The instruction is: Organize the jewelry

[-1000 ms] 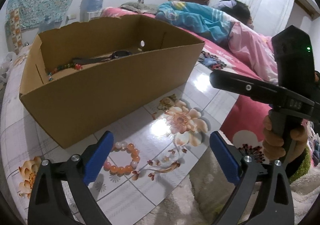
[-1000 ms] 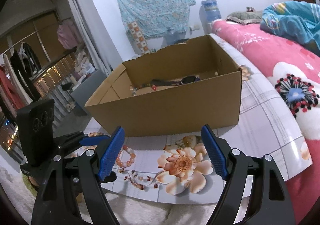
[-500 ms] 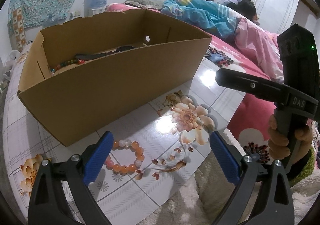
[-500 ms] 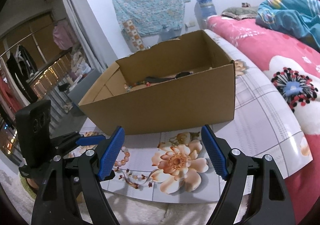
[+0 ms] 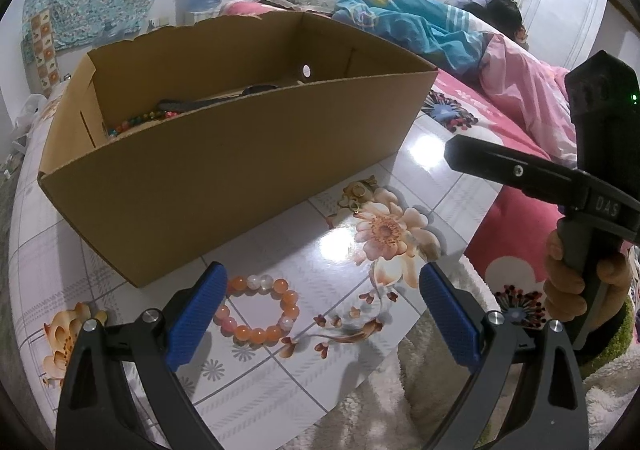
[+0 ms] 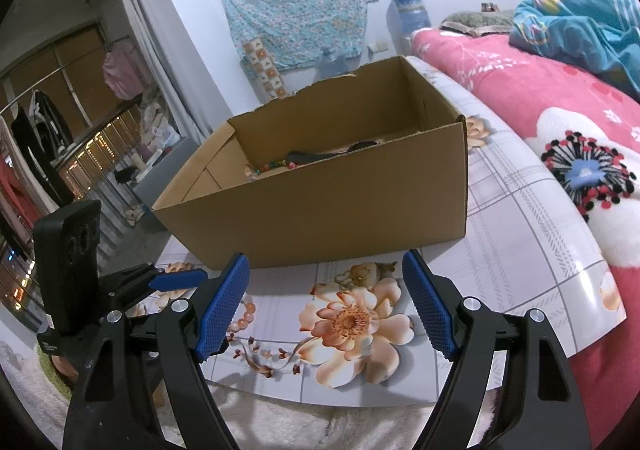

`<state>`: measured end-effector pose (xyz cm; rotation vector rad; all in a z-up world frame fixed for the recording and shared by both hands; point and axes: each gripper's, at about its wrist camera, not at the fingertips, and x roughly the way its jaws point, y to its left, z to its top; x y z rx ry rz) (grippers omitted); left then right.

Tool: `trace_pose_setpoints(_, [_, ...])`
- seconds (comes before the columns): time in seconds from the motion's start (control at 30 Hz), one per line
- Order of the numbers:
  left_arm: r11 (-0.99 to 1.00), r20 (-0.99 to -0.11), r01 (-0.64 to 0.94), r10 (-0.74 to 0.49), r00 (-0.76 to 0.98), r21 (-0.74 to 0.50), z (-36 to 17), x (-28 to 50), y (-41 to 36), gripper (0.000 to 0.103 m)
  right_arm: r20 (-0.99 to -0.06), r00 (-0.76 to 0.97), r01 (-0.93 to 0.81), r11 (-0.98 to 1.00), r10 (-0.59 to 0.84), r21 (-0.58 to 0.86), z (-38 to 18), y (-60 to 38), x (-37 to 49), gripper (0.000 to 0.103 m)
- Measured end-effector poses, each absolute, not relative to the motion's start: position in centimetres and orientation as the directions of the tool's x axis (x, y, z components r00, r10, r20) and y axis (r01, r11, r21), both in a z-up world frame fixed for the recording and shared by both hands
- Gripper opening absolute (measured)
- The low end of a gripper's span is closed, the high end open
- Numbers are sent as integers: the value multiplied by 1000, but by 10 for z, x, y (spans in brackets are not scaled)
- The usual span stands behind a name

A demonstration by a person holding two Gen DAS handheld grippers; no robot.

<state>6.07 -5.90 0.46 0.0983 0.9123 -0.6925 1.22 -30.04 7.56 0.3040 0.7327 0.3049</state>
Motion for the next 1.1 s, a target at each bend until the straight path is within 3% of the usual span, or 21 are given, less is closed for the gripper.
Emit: trace_pose_setpoints(1.1, [795,-760,575,-493,424,-195,-1,64,-57,95,-612,708,-134,918,351,372,71,-302,11,75])
